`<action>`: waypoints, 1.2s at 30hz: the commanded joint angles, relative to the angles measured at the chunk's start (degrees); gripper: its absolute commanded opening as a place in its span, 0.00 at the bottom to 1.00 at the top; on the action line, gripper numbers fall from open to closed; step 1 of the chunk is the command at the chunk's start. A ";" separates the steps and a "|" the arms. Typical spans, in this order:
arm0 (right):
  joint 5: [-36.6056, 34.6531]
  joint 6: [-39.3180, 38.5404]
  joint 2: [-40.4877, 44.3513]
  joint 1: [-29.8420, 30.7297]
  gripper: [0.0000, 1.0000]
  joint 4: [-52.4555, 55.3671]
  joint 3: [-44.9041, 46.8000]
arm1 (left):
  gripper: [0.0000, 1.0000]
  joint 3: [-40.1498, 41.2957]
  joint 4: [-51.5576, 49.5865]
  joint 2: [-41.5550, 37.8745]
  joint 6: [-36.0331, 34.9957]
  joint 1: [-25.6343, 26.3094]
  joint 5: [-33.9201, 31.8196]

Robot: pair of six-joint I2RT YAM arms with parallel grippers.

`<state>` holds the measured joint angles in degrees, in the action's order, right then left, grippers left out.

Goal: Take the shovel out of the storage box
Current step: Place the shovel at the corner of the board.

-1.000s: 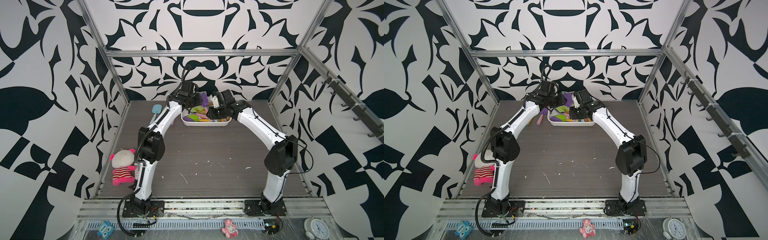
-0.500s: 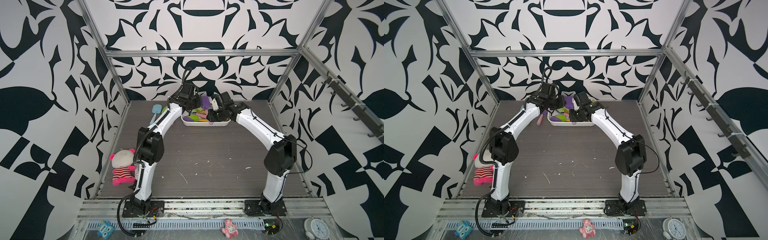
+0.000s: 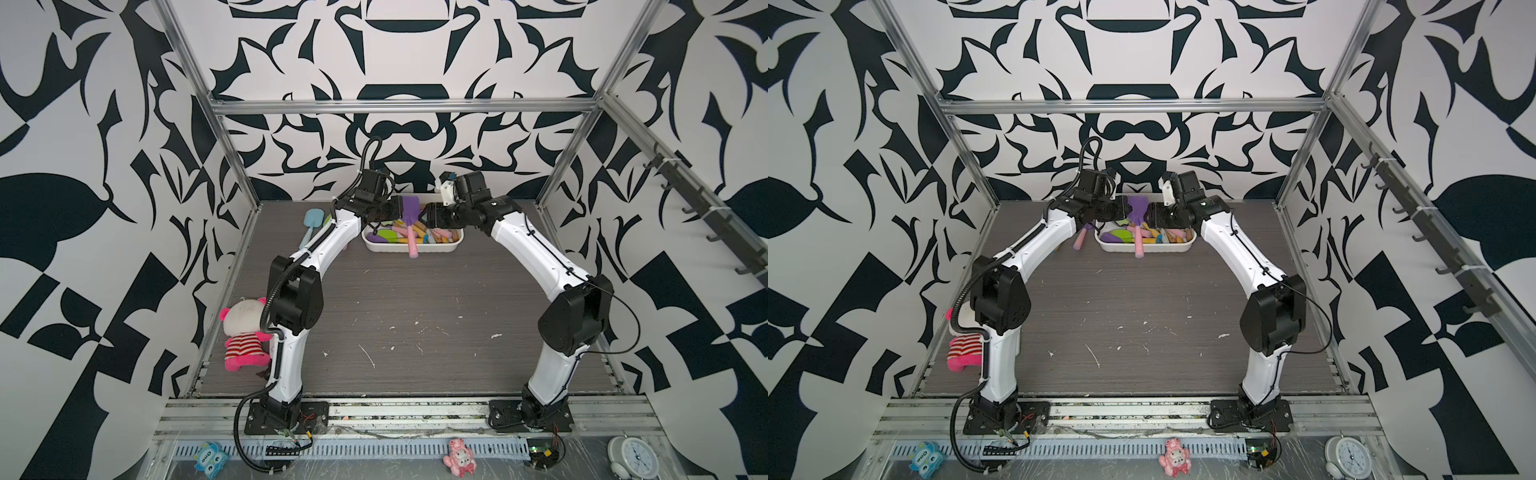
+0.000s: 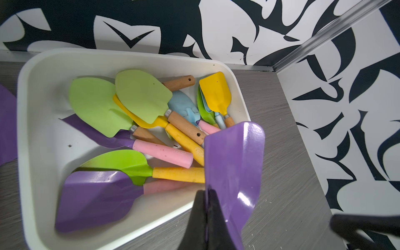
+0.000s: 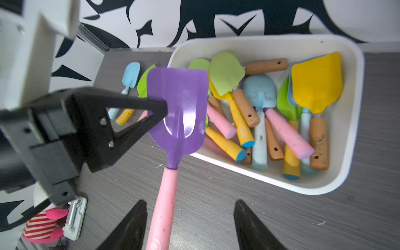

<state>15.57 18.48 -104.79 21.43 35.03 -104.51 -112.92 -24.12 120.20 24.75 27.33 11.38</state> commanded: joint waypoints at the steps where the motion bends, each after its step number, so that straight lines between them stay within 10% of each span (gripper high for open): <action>1: 6.29 -1.22 0.96 -1.85 0.67 -3.16 -3.27 | 0.00 0.45 3.01 -3.47 -1.30 -0.21 4.14; 19: 13.59 0.81 -4.40 -3.51 0.50 -8.23 -3.22 | 0.00 2.00 7.07 -4.17 1.54 0.08 12.77; 36: 9.15 3.83 -2.85 -3.42 0.00 -7.91 -2.09 | 0.00 2.68 8.53 -3.49 2.89 0.28 13.15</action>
<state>26.63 21.43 -111.15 17.72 28.38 -105.95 -110.96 -17.82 119.00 26.65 27.40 23.59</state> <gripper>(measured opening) 0.053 0.049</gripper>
